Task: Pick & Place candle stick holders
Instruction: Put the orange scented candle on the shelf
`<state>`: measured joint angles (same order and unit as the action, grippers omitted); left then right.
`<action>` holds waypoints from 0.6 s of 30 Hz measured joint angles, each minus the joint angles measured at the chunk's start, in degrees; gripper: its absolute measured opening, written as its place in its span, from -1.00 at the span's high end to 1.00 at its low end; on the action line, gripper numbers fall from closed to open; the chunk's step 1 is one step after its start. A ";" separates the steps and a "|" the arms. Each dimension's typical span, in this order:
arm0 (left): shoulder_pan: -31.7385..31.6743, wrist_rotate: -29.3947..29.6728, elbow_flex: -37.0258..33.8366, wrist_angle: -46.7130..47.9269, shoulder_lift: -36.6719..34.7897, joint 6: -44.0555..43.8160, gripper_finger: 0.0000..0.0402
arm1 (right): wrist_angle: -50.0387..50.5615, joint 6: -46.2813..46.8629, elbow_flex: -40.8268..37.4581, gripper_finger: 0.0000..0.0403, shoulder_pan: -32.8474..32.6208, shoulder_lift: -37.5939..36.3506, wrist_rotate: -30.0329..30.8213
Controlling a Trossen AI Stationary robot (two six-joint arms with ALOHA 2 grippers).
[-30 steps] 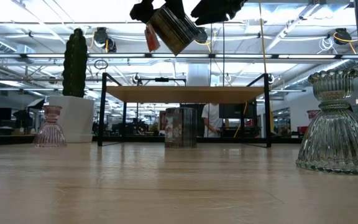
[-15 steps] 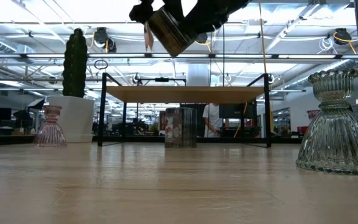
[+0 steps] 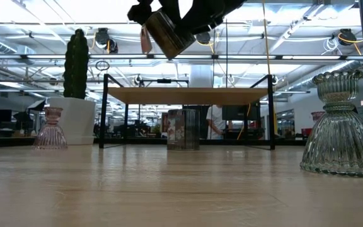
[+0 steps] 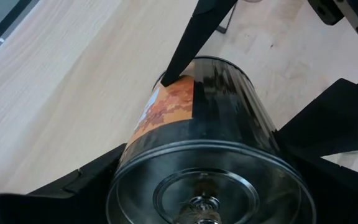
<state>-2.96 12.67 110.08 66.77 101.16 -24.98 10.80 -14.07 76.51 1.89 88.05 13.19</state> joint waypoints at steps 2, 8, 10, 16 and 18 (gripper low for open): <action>0.00 -0.21 0.00 -0.29 0.05 0.05 -0.79 | 1.50 0.62 0.15 -0.74 -0.02 -0.04 0.02; -0.02 -0.51 0.00 -0.47 0.24 0.72 -0.79 | 2.65 -0.54 0.21 -0.74 -0.09 -0.11 0.11; 0.00 -0.42 0.00 -0.50 0.24 0.75 -0.79 | 2.67 -1.80 0.11 -0.74 -0.09 -0.64 0.13; 0.00 -0.38 0.04 -0.66 0.13 0.86 -0.79 | 2.98 -2.71 0.09 -0.74 -0.09 -0.79 0.09; 0.00 -0.49 0.04 -0.59 0.13 0.86 -0.79 | 2.98 -2.35 0.09 -0.74 -0.11 -0.79 0.07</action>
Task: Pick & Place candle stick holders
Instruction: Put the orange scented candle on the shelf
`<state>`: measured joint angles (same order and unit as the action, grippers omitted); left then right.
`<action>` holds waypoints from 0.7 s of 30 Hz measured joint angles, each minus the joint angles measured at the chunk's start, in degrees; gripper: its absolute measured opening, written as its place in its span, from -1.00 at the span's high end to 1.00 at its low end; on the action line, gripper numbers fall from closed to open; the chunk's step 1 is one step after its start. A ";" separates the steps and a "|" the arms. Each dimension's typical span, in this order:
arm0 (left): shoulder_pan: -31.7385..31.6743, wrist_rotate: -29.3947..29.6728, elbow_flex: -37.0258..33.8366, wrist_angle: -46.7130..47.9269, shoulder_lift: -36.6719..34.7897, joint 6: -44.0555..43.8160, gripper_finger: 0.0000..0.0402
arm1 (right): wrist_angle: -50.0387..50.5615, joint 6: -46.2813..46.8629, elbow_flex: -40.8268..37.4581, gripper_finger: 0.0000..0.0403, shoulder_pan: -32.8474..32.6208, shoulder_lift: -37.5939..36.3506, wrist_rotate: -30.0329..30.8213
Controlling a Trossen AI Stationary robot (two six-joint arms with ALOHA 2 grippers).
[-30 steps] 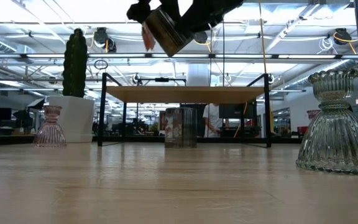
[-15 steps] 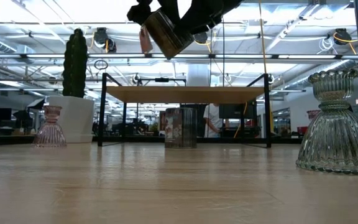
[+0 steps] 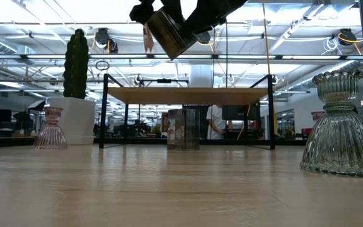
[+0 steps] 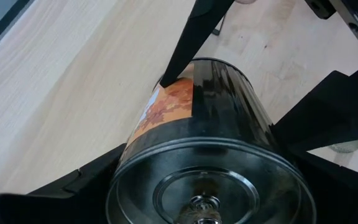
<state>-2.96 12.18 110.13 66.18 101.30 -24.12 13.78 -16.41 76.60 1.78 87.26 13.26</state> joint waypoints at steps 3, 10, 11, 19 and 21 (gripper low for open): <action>0.00 -0.06 0.00 -0.03 0.00 0.00 -0.79 | 0.63 0.12 0.00 -0.74 -0.16 -0.02 -0.07; 0.04 -0.08 0.02 0.23 0.00 -0.06 -0.79 | -0.25 -1.04 -0.09 -0.74 -0.72 0.00 0.00; 0.02 -0.08 0.02 0.23 0.00 -0.04 -0.79 | -0.27 -1.04 -0.09 -0.74 -0.72 0.00 0.02; 0.00 -0.10 0.02 0.23 -0.04 -0.11 -0.79 | -0.48 -1.06 -0.09 -0.75 -0.72 0.00 0.00; 0.00 -0.10 0.02 0.21 -0.07 -0.11 -0.79 | -0.57 -0.78 -0.09 -0.77 -0.72 0.00 0.00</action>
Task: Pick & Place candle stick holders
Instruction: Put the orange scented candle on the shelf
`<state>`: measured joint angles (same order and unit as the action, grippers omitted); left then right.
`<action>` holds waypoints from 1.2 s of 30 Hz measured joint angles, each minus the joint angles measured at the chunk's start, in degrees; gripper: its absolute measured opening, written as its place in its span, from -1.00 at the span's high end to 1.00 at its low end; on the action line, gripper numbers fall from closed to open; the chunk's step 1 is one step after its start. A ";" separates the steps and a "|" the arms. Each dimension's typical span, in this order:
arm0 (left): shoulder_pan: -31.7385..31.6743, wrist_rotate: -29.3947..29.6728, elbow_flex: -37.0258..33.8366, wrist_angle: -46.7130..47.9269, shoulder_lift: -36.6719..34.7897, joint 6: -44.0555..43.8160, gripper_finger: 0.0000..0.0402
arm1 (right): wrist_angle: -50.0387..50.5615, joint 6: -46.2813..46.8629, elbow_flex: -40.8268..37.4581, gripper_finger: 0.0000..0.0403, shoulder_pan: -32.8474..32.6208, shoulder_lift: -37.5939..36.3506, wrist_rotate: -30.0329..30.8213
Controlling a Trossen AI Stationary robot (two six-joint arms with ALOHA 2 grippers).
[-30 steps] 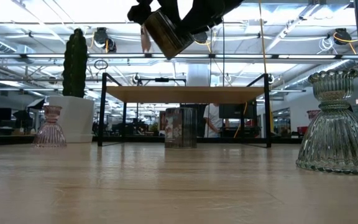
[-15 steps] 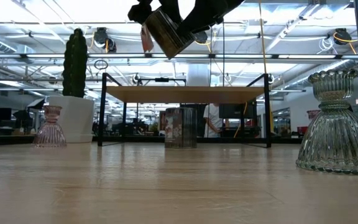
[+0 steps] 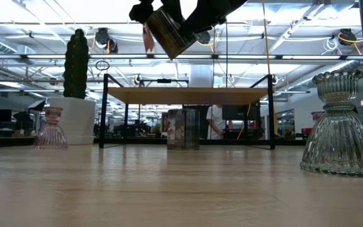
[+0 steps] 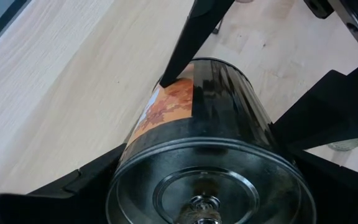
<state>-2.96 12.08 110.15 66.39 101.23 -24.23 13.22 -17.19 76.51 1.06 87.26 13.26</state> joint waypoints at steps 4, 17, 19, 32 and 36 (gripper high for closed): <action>0.00 -0.02 0.07 -0.26 0.00 -0.04 -0.79 | -0.14 0.96 0.00 -0.84 0.00 0.00 -0.04; 0.00 -0.07 0.11 -1.02 -0.02 0.00 -0.79 | -2.56 -0.26 -0.02 -0.98 -0.02 0.04 -0.03; 0.00 -0.07 0.11 -0.99 -0.02 -0.07 -0.79 | -3.14 -1.35 -0.02 -0.98 -0.02 0.04 0.13; 0.00 -0.09 0.11 -0.72 -0.02 -0.04 -0.79 | -3.21 -1.53 -0.02 -0.97 -0.04 0.04 0.39; 0.00 -0.12 0.11 -0.74 -0.02 -0.02 -0.79 | -3.22 -1.52 -0.02 -0.97 -0.04 0.04 0.39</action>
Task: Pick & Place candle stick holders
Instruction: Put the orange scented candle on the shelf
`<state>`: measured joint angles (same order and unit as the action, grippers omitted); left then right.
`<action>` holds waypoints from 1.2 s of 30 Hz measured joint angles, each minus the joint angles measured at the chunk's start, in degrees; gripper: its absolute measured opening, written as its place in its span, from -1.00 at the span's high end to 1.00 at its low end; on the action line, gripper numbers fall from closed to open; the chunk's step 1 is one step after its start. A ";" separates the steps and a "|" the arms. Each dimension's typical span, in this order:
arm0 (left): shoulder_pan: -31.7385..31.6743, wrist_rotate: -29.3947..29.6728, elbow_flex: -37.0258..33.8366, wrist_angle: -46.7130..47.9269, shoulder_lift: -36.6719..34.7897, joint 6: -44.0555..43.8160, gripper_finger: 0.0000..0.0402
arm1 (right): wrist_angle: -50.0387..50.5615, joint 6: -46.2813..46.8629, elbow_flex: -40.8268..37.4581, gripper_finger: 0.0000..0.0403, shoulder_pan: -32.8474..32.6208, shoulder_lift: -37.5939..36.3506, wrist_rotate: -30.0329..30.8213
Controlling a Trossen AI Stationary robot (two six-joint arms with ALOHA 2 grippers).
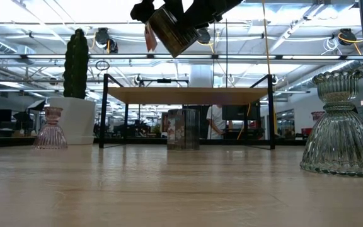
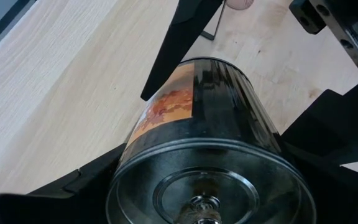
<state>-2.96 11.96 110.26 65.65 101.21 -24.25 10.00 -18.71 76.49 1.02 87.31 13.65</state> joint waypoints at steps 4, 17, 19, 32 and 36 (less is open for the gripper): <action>0.00 -1.31 0.00 -1.46 0.00 0.04 -0.79 | 0.02 -0.01 0.00 -0.97 0.02 -0.02 -0.02; -0.07 -2.11 0.00 -3.34 0.00 0.15 -0.79 | 1.43 0.19 0.00 -0.96 1.11 -0.04 0.05; -0.07 -2.05 0.00 -3.35 0.00 0.15 -0.79 | 1.57 0.20 0.00 -0.95 1.11 -0.04 1.35; -0.11 -2.16 0.00 -3.39 0.00 -0.02 -0.79 | 1.57 0.32 0.00 -0.75 1.09 -0.04 2.54; -0.46 -2.54 -0.02 -3.39 0.00 0.16 -0.80 | 1.55 0.38 0.00 -0.75 1.11 -0.04 2.62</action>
<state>-3.42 9.42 110.24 62.26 101.21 -24.09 11.55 -18.33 76.49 2.13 87.26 16.26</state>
